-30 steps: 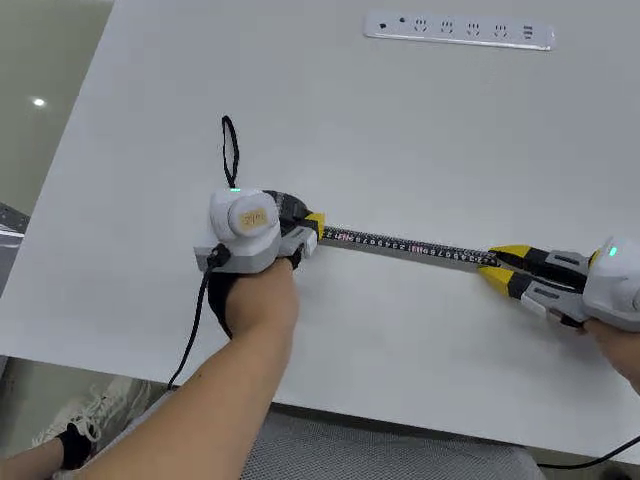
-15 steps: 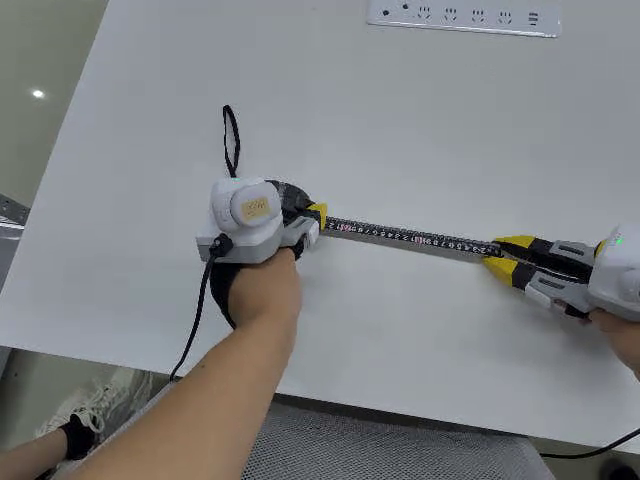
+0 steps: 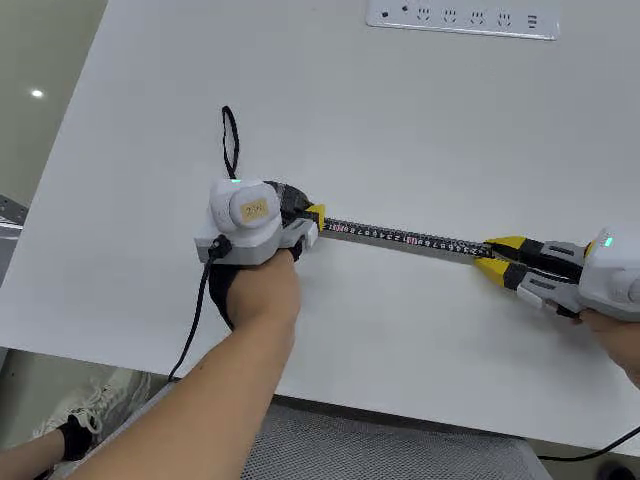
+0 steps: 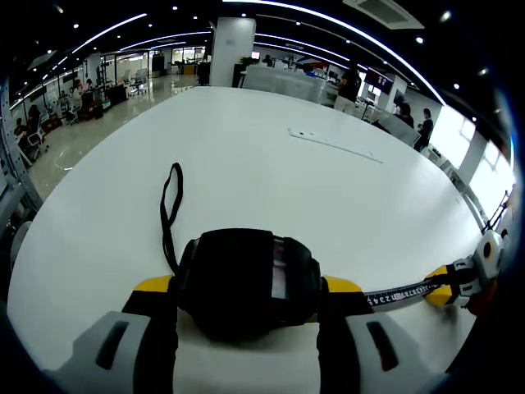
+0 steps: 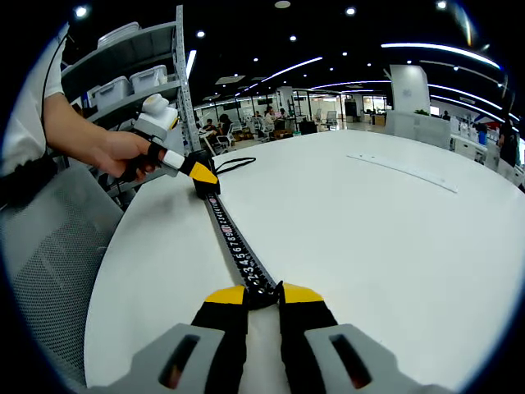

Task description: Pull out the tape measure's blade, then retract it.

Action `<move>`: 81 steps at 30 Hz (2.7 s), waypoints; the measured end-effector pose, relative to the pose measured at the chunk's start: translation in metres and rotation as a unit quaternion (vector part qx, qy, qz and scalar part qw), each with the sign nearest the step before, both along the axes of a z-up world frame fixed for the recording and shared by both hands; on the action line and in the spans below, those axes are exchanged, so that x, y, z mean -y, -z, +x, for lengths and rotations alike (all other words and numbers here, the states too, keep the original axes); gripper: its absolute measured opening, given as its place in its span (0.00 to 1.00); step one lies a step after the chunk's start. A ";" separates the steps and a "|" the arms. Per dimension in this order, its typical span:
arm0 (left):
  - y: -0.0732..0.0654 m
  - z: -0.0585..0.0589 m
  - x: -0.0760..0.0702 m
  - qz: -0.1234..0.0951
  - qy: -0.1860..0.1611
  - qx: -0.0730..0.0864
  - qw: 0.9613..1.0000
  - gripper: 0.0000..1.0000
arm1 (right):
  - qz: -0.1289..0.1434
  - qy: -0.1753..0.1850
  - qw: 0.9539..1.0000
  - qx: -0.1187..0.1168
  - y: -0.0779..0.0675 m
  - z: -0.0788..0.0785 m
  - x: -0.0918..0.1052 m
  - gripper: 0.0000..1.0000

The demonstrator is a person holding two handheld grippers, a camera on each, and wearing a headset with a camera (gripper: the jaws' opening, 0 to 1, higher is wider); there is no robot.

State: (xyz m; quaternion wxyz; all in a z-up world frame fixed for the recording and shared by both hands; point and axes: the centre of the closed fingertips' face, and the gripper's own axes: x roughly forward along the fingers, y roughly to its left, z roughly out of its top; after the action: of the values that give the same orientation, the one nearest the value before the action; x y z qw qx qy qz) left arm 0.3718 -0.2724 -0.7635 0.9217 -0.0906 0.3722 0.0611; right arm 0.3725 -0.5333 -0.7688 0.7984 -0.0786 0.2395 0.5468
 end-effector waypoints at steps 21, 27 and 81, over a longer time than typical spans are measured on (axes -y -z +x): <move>0.000 0.000 0.001 -0.002 0.000 -0.001 1.000 0.67 | 0.014 -0.013 1.000 0.000 0.000 0.002 -0.026 0.13; 0.000 0.000 0.000 -0.002 0.000 -0.001 1.000 0.67 | 0.016 -0.013 1.000 0.000 0.000 0.003 -0.029 0.13; 0.003 0.001 -0.001 -0.006 -0.002 -0.002 1.000 0.67 | 0.038 -0.061 0.997 -0.009 0.001 0.005 -0.089 0.13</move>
State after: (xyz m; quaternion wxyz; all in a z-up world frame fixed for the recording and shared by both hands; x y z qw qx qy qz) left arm 0.3731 -0.2715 -0.7665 0.9202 -0.0963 0.3745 0.0611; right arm 0.3772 -0.4447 -0.7700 0.7638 -0.0582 0.2204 0.6038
